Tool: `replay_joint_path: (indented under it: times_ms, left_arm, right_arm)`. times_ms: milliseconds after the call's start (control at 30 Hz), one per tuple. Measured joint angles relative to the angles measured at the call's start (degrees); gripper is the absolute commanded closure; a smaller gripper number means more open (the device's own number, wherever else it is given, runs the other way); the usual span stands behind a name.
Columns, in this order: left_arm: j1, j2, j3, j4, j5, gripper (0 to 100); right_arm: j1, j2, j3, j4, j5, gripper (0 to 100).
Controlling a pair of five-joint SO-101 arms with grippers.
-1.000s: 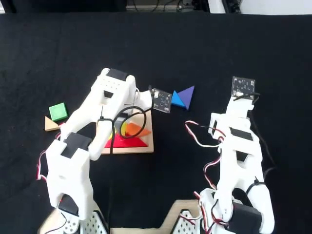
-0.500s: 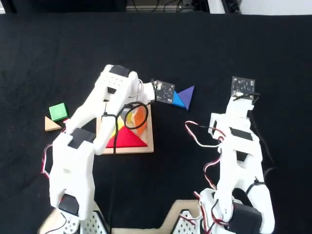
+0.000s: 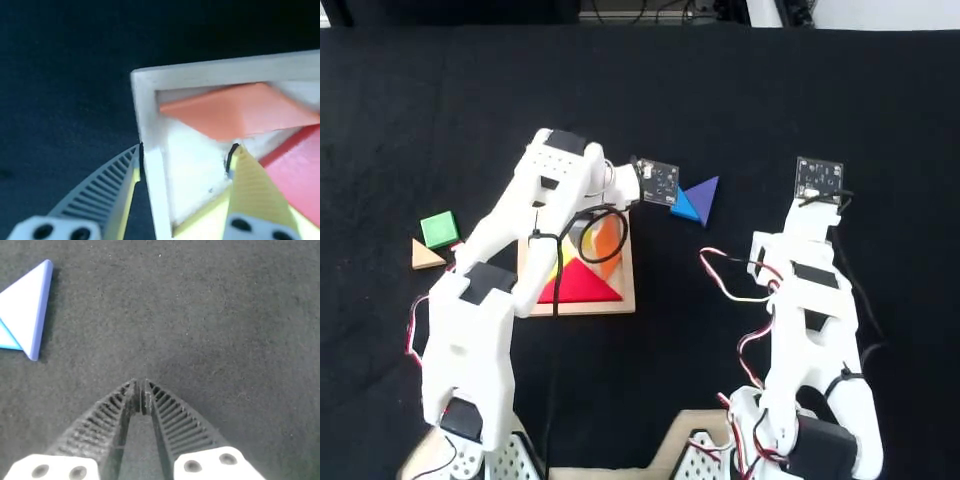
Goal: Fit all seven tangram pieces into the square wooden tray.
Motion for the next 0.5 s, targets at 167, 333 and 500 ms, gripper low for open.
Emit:
replay_joint_path:
  times_ms: [167, 333, 500]
  left_arm:
    - [0.18, 0.0, -0.7, 3.96, 0.79, 72]
    - [0.62, 0.0, -1.49, 5.89, 0.97, 72]
    - [1.05, 0.0, -1.49, 5.98, 2.99, 72]
  right_arm:
    - [0.0, 0.0, 0.0, 0.0, 0.0, 96.4]
    - [0.0, 0.0, 0.0, 0.0, 0.0, 96.4]
    - [0.0, 0.0, 0.0, 0.0, 0.0, 96.4]
